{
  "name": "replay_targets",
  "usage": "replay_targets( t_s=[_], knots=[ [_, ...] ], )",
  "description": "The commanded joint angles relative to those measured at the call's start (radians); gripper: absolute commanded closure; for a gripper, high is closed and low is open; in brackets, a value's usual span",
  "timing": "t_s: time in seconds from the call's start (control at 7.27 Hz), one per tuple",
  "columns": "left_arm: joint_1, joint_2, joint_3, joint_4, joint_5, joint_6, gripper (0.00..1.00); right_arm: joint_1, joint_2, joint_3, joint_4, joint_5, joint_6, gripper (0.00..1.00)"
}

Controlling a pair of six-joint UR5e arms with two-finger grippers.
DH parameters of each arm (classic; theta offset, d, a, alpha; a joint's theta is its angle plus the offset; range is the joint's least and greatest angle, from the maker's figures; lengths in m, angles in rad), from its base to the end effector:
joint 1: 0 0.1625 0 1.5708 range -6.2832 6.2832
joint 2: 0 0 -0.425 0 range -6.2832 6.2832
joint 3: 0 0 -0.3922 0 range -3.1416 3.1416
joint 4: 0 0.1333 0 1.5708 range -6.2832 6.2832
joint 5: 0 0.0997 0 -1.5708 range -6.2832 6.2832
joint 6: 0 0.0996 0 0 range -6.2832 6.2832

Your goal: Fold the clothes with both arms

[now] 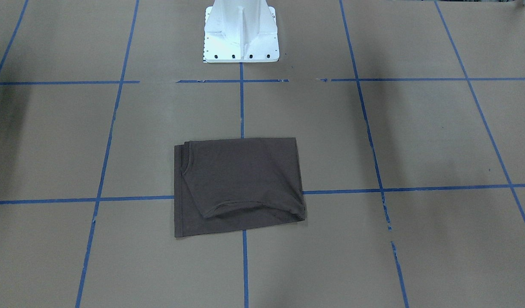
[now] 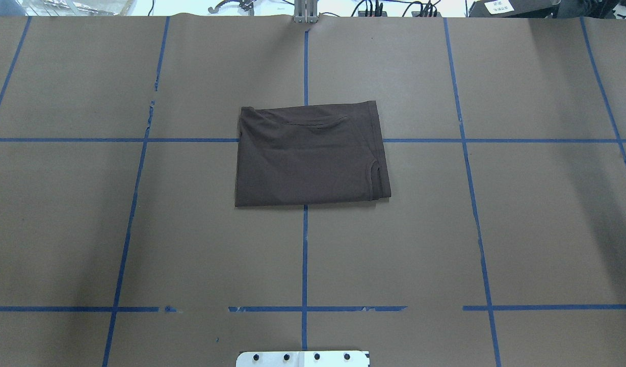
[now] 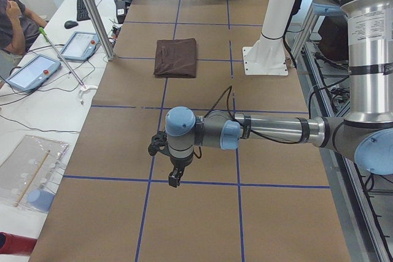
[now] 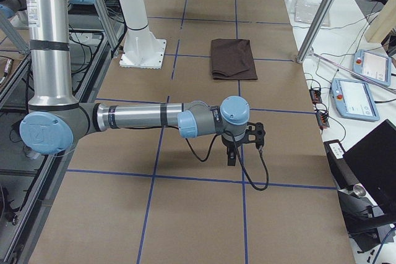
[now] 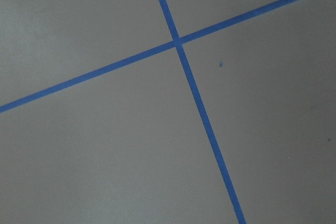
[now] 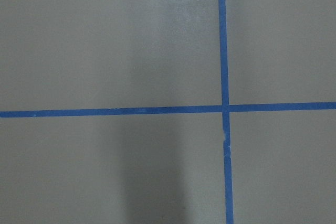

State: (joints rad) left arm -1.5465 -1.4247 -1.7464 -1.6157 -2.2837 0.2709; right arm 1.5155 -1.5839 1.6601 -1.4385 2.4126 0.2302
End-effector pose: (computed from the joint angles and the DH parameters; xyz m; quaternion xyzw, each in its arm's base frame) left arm -0.0576 -0.4367 0.6391 0.0775 0.3418 0.1506 0.9244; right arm 0.0315 -0.4993 0.6019 0.0362 -0.4157 0.0369 0.9080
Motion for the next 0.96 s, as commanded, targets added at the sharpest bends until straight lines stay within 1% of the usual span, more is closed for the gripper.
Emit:
replay_targets(
  t_s=[0.0, 0.28, 0.41, 0.55, 0.69, 0.83],
  knots=[
    [-0.001, 0.001, 0.016, -0.004, -0.007, 0.002, 0.00, 0.000, -0.077, 0.073, 0.003, -0.050, 0.001, 0.00],
    [-0.001, 0.001, 0.016, -0.004, -0.007, 0.004, 0.00, 0.000, -0.149, 0.101, 0.010, -0.035, -0.014, 0.00],
    [-0.001, 0.001, 0.013, -0.006, -0.007, 0.004, 0.00, 0.018, -0.160, 0.087, 0.004, 0.003, -0.017, 0.00],
    [-0.001, 0.001, 0.008, -0.006, -0.007, 0.004, 0.00, 0.038, -0.165, 0.084, 0.001, 0.016, -0.040, 0.00],
    [-0.003, 0.000, 0.004, -0.006, -0.007, 0.004, 0.00, 0.058, -0.172, 0.070, -0.002, 0.016, -0.124, 0.00],
    [-0.003, 0.000, 0.001, -0.004, -0.007, 0.002, 0.00, 0.080, -0.173, 0.032, -0.002, 0.014, -0.185, 0.00]
  ],
)
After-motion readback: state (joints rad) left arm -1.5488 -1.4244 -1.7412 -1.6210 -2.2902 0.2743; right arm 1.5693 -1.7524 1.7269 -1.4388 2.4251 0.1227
